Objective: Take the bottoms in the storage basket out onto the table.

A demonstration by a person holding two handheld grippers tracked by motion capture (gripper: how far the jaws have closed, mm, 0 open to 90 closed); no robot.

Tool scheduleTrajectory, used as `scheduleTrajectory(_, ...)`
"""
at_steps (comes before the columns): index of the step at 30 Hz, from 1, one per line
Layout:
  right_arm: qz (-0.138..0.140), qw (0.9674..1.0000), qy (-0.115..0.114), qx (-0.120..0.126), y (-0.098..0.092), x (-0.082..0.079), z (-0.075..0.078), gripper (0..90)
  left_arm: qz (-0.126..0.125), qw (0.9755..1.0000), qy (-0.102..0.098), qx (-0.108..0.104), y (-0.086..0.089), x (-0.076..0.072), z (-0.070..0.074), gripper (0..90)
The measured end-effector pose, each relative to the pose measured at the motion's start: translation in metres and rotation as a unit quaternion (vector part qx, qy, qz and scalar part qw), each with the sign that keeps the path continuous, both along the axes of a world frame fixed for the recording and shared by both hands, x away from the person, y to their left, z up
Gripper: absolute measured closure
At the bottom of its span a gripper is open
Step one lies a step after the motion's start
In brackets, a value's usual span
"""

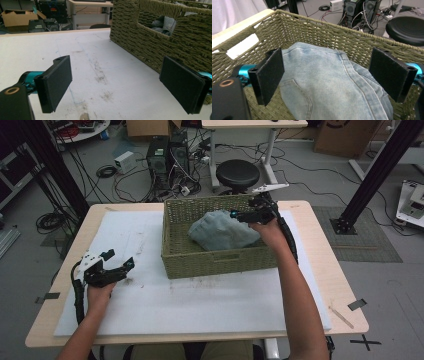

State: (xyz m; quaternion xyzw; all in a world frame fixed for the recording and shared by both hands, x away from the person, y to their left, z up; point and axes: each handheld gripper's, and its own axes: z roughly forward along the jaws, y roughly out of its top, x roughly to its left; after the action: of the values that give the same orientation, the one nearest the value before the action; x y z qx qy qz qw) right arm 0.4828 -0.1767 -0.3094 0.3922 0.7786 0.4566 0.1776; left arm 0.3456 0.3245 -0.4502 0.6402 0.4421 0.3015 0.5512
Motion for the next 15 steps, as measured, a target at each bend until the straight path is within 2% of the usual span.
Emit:
scheduleTrajectory(4, 0.002, 0.9999, 0.013, -0.008, 0.006, 0.011, -0.003, 13.5, -0.001, 1.0, 0.0, -0.002, 0.0, 0.0, 0.0, 11.1)
scheduleTrajectory(7, 0.003, 0.9999, 0.012, -0.005, 0.009, 0.014, -0.005, 13.5, -0.001, 1.0, -0.001, -0.001, 0.0, 0.0, 0.0, 11.1)
scheduleTrajectory(14, 0.003, 0.9992, 0.036, -0.015, 0.013, 0.025, -0.016, 13.5, -0.001, 1.0, 0.0, -0.001, 0.0, 0.0, 0.0, 11.1)
scheduleTrajectory(15, 0.009, 0.9988, 0.045, -0.019, 0.015, 0.028, -0.02, 13.5, -0.002, 1.0, 0.0, -0.001, 0.0, 0.0, 0.0, 11.1)
